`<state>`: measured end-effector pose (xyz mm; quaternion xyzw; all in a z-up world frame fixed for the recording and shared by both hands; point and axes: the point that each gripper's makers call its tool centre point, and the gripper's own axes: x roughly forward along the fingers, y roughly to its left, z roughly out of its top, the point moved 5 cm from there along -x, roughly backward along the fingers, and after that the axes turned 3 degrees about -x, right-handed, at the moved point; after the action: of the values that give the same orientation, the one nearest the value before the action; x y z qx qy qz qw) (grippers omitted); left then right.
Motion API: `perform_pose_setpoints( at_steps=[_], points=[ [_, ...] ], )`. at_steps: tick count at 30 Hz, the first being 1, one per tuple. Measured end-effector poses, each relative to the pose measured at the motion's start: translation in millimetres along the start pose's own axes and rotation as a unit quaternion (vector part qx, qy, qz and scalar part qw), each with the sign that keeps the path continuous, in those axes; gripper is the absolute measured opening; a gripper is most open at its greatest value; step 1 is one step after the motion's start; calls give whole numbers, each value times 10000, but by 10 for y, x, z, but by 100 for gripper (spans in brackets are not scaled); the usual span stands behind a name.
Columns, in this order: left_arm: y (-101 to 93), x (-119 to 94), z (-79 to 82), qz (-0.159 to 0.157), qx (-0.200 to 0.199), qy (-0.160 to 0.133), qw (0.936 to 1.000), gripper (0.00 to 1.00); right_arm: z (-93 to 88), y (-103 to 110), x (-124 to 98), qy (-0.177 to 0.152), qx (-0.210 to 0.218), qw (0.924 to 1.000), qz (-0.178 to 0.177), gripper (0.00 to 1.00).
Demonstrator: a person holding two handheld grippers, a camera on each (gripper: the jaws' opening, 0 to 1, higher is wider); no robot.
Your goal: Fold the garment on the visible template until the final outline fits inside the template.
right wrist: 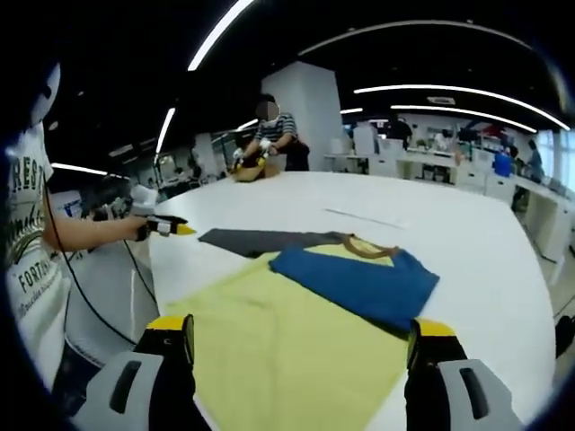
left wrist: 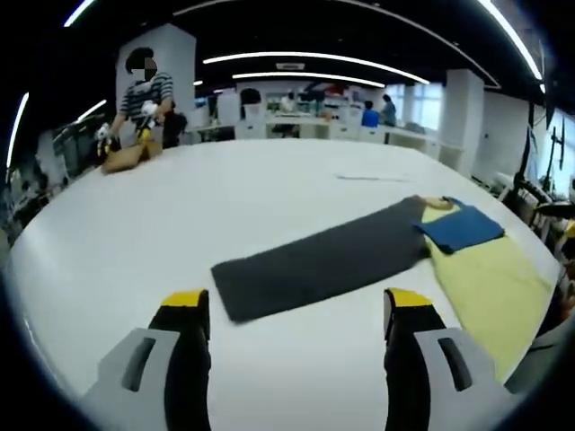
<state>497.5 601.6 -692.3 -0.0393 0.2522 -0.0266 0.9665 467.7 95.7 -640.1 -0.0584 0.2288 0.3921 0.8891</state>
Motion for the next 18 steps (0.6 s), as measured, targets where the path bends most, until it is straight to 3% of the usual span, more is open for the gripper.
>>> perform_pose_setpoints(
  at_steps=[18],
  points=[
    [377,285,-205,801,-270,252,9961,42,-38,-17,-62,98,40,9999,-134,96]
  ],
)
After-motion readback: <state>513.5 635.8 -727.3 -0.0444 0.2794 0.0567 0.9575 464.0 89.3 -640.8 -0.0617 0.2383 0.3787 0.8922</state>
